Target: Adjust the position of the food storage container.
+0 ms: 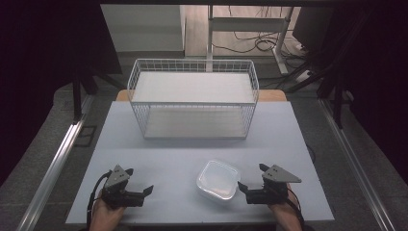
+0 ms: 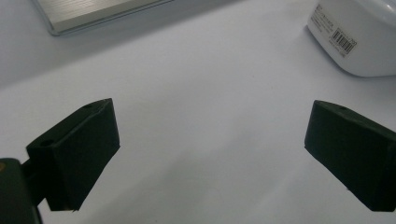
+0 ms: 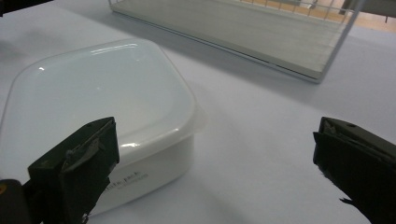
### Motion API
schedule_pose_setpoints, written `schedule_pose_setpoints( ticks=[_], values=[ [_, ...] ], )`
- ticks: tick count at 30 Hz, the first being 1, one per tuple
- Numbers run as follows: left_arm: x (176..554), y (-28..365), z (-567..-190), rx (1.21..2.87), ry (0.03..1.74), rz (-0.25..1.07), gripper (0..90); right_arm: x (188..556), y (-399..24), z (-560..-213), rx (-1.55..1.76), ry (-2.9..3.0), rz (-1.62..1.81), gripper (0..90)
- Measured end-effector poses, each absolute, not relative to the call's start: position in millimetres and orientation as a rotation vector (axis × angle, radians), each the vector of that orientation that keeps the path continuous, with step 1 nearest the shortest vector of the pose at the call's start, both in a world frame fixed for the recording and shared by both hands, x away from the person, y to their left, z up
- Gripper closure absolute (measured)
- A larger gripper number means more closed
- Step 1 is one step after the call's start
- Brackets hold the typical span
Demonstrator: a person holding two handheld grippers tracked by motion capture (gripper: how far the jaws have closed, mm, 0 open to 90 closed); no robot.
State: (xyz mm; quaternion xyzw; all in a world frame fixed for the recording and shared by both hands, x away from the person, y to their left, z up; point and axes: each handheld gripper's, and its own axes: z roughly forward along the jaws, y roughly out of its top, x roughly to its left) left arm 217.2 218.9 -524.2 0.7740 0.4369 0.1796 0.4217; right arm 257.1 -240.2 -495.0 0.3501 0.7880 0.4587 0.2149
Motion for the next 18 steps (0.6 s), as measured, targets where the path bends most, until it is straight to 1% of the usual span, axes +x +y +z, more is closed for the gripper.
schedule_pose_setpoints(
  ticks=[7, 18],
  values=[
    [218.9, 215.2, -528.1, 1.977, 1.069, 0.452, 2.8, 258.8, -245.4, -498.4, 1.016, 2.207, 1.209, 0.1],
    [220.6, 220.3, -528.3, 1.930, 1.079, 0.415, 2.8, 261.2, -245.5, -501.4, 1.055, 2.242, 1.168, 0.0]
  ],
)
